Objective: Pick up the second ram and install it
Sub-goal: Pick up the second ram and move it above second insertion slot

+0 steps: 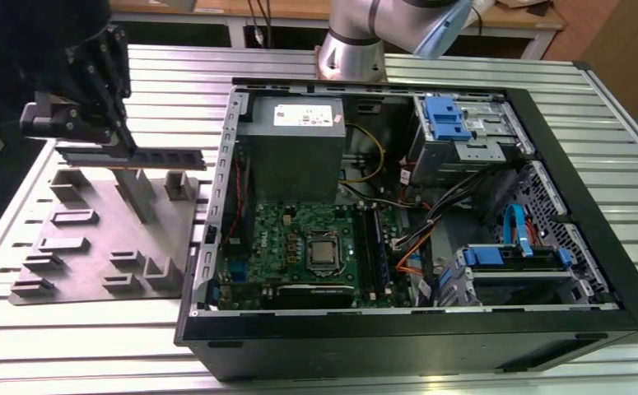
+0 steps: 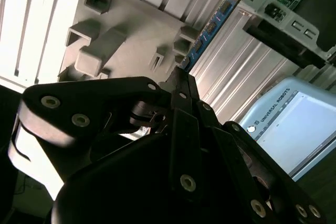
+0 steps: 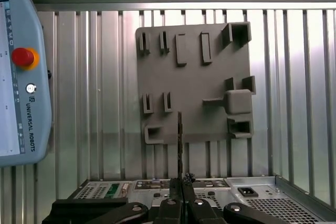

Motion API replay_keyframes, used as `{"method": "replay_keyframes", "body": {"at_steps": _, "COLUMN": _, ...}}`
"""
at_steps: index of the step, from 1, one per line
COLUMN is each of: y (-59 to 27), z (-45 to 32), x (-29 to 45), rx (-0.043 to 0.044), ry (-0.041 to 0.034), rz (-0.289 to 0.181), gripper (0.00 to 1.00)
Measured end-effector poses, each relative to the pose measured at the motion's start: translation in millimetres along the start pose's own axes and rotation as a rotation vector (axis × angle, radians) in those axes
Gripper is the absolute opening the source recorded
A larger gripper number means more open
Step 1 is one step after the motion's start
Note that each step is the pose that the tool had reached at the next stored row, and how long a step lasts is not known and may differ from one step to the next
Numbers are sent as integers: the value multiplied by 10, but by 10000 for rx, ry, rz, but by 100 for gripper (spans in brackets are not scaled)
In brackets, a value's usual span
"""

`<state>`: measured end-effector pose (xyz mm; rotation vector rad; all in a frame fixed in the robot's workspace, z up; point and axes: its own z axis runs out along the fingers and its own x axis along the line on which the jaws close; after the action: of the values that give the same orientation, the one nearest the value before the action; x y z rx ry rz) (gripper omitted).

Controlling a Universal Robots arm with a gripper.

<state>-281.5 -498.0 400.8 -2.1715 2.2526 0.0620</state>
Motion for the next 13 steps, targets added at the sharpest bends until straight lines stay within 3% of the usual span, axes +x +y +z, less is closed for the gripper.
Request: {"method": "replay_keyframes", "body": {"at_steps": 13, "y": -406, "z": 5, "x": -15, "rx": 0, "ry": 0, "rz": 18, "gripper": 8}}
